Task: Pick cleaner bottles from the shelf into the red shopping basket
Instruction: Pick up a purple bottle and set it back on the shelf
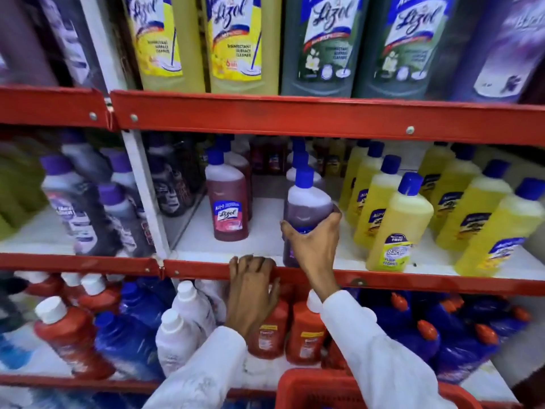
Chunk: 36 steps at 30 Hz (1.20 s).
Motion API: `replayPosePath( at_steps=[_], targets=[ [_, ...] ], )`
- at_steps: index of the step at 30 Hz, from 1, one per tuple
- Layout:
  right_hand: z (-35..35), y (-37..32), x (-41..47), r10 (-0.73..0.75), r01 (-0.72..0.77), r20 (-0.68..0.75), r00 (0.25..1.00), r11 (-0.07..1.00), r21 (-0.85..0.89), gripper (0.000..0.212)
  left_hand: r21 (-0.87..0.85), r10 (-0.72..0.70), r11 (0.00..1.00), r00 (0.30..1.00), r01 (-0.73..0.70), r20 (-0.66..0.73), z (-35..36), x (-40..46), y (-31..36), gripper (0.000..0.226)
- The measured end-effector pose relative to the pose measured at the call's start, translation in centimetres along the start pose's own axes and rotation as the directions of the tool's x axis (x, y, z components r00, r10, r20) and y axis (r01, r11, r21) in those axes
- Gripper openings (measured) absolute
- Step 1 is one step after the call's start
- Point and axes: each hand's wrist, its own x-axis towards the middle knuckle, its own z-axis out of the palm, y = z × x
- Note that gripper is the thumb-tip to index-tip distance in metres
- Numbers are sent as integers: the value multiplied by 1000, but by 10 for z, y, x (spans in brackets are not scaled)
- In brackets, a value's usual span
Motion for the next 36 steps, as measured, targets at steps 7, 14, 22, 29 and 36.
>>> replayPosePath(
  at_steps=[7, 14, 22, 29, 36],
  targets=[
    [-20, -8, 13, 76, -63, -50, 996, 972, 225, 87, -79, 40, 996, 999, -42, -32, 7, -5, -6, 28],
    [-79, -38, 18, -161, -292, 388, 907, 425, 857, 65, -118, 11, 993, 998, -17, -56, 10, -3, -1, 18],
    [-111, -65, 11, -610, -697, 613, 502, 133, 704, 80, -108, -15, 994, 1000, 12, -26, 18, -3, -5, 29],
    [-141, -57, 2, -412, -481, 570, 711, 306, 822, 70, -77, -40, 996, 998, 36, -55, 21, -1, -5, 24],
    [-130, -44, -12, -188, 128, 154, 970, 934, 334, 91, -95, -41, 995, 997, 35, -60, 22, -1, -6, 23]
  ],
)
